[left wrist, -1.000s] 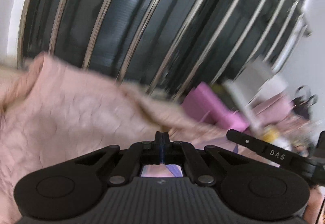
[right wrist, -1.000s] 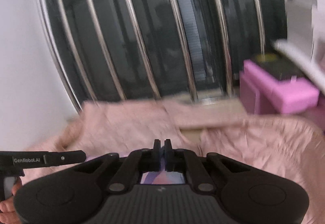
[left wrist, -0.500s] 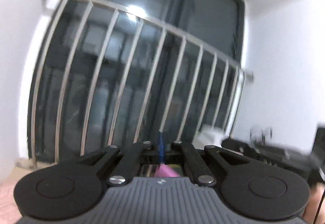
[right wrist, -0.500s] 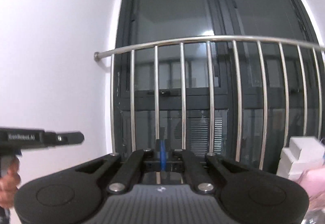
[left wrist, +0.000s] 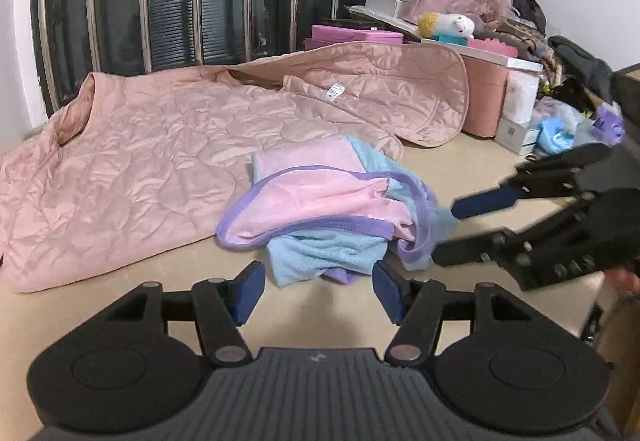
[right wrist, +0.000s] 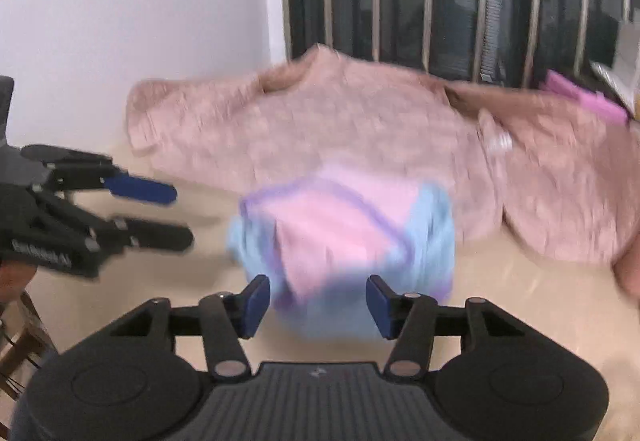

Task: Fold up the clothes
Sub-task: 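Lift the pink-blue garment up with both grippers, letting it unfold, then lower the garment onto the jacket and release it from both grippers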

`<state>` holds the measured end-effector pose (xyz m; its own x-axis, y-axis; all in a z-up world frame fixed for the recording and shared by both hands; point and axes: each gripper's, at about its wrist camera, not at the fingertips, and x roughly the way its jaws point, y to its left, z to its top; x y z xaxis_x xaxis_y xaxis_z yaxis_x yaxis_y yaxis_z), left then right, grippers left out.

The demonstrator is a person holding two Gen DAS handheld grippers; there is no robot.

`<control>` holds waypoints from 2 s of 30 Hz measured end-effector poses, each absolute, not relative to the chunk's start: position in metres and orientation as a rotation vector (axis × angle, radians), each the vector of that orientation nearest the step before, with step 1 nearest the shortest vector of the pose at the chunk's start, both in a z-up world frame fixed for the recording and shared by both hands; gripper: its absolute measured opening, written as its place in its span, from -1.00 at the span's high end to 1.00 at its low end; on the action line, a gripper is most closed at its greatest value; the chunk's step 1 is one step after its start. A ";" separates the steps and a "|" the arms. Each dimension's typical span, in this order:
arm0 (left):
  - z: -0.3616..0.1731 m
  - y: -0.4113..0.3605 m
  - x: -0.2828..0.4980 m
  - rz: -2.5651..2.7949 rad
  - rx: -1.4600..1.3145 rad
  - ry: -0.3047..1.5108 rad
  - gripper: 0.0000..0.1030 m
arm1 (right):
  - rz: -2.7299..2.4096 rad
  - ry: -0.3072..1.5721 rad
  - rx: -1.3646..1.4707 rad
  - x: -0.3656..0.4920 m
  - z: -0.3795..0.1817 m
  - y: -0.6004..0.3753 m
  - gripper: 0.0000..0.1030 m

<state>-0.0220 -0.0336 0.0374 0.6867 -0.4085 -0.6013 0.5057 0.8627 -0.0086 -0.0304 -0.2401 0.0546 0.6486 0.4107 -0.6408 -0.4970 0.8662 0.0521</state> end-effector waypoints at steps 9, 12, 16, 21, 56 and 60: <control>0.031 -0.050 0.027 -0.544 0.128 0.709 0.87 | 0.457 0.730 -0.108 0.000 0.031 -0.225 0.92; 0.084 -0.021 0.020 -0.565 0.015 0.590 0.88 | 0.397 0.643 -0.055 -0.001 0.060 -0.235 0.95; 0.184 0.023 -0.003 -0.593 -0.101 0.367 0.88 | 0.361 0.368 -0.064 -0.039 0.157 -0.253 0.95; 0.287 0.051 -0.032 -0.592 -0.114 0.125 0.88 | 0.341 0.053 -0.118 -0.086 0.278 -0.268 0.95; 0.059 0.064 0.038 -0.414 0.163 0.643 -0.46 | 0.988 0.745 -0.337 0.045 0.055 -0.135 0.14; 0.064 0.072 0.028 -0.481 0.147 0.625 -0.47 | 0.955 0.798 -0.320 0.060 0.037 -0.117 0.80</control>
<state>0.0279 0.0717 0.0636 0.7054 -0.3874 -0.5936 0.4742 0.8804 -0.0110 0.0603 -0.1167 0.0371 0.3262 0.6022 -0.7286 -0.8243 0.5586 0.0927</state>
